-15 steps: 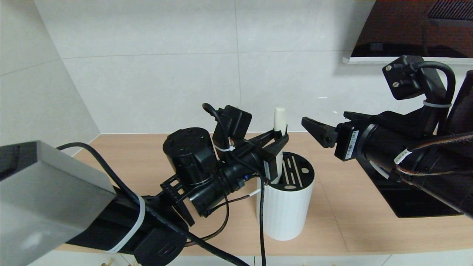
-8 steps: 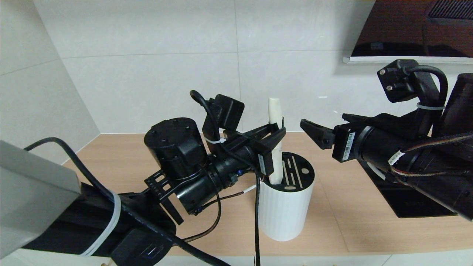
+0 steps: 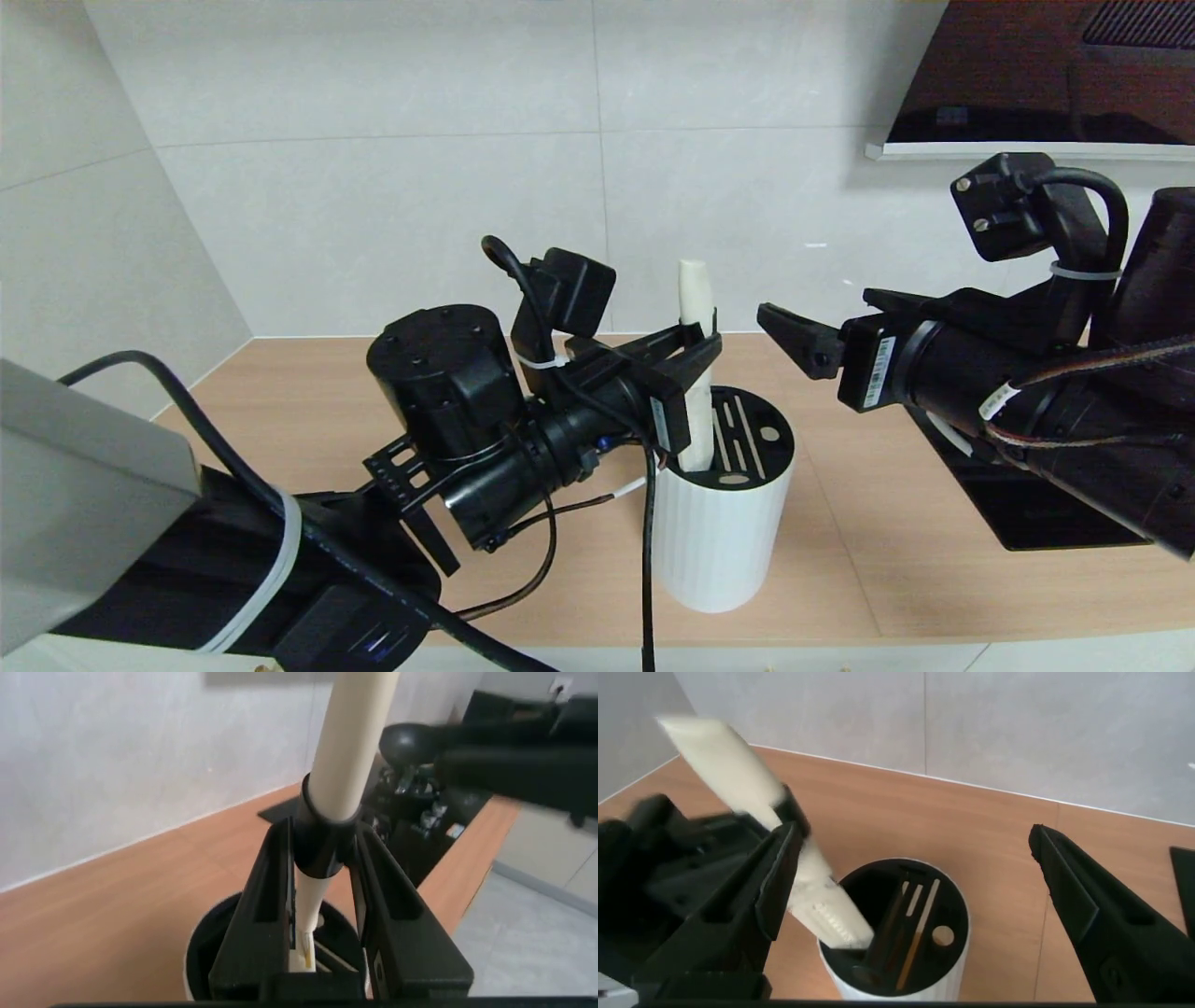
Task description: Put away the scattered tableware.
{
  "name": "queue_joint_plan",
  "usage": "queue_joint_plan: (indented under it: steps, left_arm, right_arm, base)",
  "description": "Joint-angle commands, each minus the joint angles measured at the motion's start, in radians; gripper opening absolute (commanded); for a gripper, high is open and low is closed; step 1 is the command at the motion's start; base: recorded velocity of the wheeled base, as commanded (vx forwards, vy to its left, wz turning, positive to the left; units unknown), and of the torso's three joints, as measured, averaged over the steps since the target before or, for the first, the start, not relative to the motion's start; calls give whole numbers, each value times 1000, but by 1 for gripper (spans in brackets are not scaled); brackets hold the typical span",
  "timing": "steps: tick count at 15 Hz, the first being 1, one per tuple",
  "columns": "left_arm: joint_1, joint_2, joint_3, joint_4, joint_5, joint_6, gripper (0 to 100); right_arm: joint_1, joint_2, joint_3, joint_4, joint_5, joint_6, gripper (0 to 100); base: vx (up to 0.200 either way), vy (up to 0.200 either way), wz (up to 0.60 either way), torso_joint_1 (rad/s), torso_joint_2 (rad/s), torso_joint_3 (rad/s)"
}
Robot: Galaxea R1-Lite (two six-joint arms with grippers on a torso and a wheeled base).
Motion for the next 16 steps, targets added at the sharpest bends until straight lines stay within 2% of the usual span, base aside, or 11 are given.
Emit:
queue_joint_plan:
  steps: [1,5,13,14,16]
  left_arm:
    - [0,56,-1,-8,0,-1,0]
    - [0,128,-7,-43,-3,-2,0]
    - [0,166,-11,-43,-2,-2,0]
    - [0,166,-9,-43,-2,-2,100]
    - [0,163,-11,-43,0,-4,100]
  right_arm:
    - [1,0,0,1,0,0,100]
    - [1,3,0,1,0,0,100]
    - [1,3,1,1,0,0,100]
    - [1,3,1,1,0,0,100]
    - [1,3,1,1,0,0,100]
  base:
    - [0,0,0,0,0,0]
    - [0,0,0,0,0,0]
    - [0,0,0,0,0,0]
    - [0,0,0,0,0,0]
    - [0,0,0,0,0,0]
